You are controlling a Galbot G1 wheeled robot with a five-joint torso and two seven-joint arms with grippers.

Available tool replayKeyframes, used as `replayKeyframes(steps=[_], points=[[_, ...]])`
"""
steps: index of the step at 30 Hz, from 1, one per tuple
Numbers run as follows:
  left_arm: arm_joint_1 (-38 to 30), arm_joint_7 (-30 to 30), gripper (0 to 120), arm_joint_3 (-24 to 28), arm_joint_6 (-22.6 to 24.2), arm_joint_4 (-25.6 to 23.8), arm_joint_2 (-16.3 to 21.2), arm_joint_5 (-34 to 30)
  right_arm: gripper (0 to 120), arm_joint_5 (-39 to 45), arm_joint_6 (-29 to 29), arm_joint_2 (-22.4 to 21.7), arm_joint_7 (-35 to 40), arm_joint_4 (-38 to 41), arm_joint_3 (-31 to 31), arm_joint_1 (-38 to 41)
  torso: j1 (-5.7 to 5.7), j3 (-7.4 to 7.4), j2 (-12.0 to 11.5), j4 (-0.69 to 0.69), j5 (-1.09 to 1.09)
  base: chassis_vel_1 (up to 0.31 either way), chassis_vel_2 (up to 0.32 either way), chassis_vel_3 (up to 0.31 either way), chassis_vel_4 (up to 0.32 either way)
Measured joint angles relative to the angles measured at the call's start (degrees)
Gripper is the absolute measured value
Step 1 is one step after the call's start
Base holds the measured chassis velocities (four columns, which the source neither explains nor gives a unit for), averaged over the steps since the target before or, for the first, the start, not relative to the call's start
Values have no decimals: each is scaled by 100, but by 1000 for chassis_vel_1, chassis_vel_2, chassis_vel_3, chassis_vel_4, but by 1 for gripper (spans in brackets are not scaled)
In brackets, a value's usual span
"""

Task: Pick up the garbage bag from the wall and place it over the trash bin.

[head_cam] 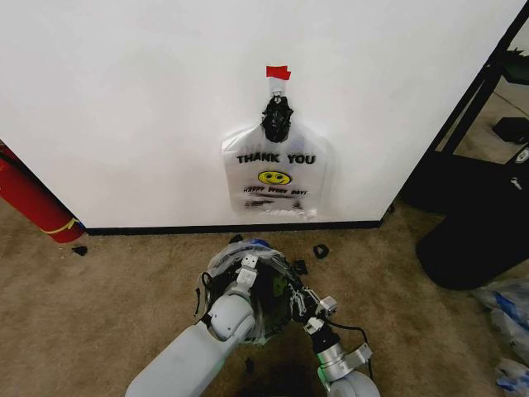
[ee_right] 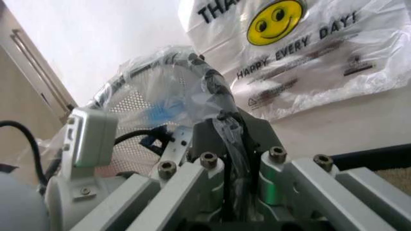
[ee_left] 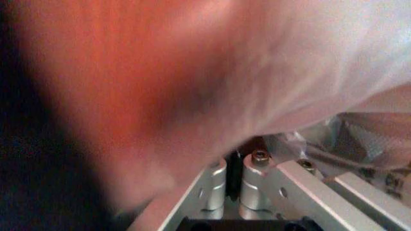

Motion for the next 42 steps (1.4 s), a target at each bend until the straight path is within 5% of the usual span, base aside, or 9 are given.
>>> replayKeyframes(steps=[5, 9, 18, 28, 35, 42], points=[[427, 678, 0, 14, -226, -845, 236, -6, 1, 428, -104, -24, 183, -73, -6, 132, 0, 0, 0, 1, 1, 0, 0, 0, 0], [607, 804, 0, 37, -514, -1050, 226, 75, 1, 627, -177, -26, 242, -116, -45, 175, 0, -1, 0, 2, 1, 0, 0, 0, 0], [465, 645, 0, -177, -875, -457, 50, 758, 1, 770, -260, -23, 327, -2, -261, 12, 0, 0, 0, 0, 1, 0, 0, 0, 0], [367, 665, 0, -280, -725, 35, 86, 1173, 1, 474, -171, 16, 17, -20, -268, -37, 0, 0, 0, 1, 1, 0, 0, 0, 0], [450, 959, 0, -175, -535, -475, 316, 444, 1, -282, 372, 132, -228, -612, 77, 264, 0, 0, 0, 1, 1, 0, 0, 0, 0], [728, 1321, 0, -119, 282, -1250, 635, -366, 1, -508, 587, 183, -348, -937, 262, 441, 0, 0, 0, 1, 1, 0, 0, 0, 0]])
